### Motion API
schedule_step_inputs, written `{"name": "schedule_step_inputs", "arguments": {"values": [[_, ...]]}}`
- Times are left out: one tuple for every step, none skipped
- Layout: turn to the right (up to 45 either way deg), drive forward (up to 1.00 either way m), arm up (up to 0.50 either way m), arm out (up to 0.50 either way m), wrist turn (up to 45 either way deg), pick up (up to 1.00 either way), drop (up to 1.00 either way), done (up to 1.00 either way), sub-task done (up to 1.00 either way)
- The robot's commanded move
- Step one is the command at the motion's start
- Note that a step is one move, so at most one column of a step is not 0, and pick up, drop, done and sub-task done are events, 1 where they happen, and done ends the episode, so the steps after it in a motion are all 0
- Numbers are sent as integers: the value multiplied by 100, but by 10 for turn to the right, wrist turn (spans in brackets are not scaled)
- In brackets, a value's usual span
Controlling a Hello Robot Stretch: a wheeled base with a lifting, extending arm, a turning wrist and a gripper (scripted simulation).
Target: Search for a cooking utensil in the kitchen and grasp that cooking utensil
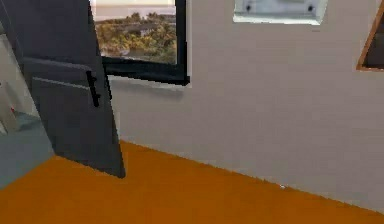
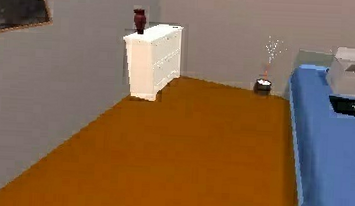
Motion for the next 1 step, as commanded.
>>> {"name": "schedule_step_inputs", "arguments": {"values": [[-450,0,0,0,0,0,0,0,0]]}}
